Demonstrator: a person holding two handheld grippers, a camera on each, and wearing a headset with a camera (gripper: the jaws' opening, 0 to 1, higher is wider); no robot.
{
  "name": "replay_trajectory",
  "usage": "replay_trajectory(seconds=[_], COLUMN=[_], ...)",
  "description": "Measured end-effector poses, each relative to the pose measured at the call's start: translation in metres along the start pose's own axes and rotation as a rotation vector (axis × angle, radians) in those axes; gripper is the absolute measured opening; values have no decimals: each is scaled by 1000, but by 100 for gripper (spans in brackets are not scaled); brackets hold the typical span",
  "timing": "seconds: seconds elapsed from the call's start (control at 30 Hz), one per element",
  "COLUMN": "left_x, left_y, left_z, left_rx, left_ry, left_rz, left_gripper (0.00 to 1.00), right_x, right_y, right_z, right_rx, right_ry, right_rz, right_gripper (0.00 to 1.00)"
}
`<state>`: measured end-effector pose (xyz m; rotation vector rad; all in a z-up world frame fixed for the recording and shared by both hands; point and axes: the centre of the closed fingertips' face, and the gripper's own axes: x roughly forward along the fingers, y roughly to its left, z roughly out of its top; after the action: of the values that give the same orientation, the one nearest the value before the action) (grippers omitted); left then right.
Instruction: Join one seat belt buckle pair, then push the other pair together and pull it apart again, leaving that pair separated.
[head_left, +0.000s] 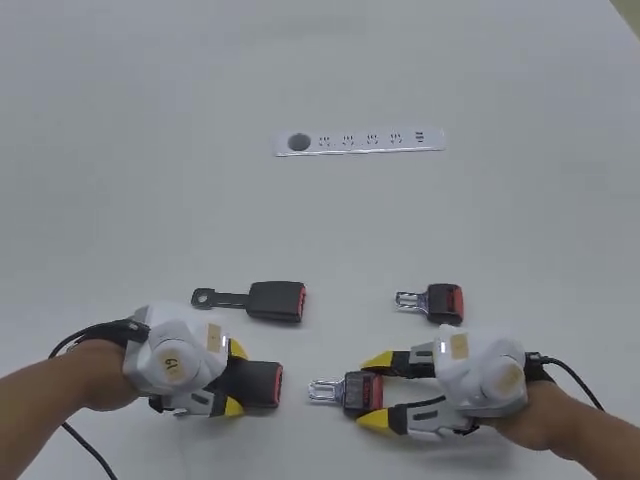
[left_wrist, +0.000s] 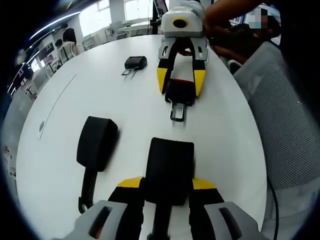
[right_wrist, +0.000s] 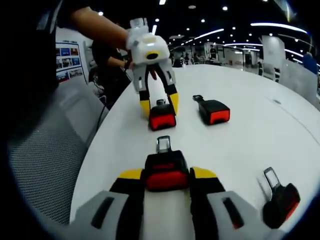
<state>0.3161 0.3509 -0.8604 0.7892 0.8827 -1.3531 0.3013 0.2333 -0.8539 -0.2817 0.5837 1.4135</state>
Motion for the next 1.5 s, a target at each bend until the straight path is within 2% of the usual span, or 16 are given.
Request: replay_trajectory(seconds=[0.43,0.73,0.9,1.03,1.17,1.33,1.5], left_x=[0,0,0,1,1,0,0], left_y=[0,1,1,1,1,1,1], left_z=[0,0,0,0,0,0,-1], left_rx=[1,1,6,7,22,49,96], left_ry=[0,1,3,14,30,29,39], left_rz=[0,1,2,0,-5,-17,-40], left_gripper=[36,36,36,35,35,35,35], right_x=[29,41,39,45,48,47,49], right_y=[-1,1,0,0,0,-1,-1], right_z=[17,26,25,28,30,30,31], right_rx=[25,19,31,34,31,23,17], right_ry=[-11,-9,-4,-2,9,18,23], right_rz=[-28,-20,-11,-17,-13,-2,-1], right_gripper=[36,36,36,36,36,36,36])
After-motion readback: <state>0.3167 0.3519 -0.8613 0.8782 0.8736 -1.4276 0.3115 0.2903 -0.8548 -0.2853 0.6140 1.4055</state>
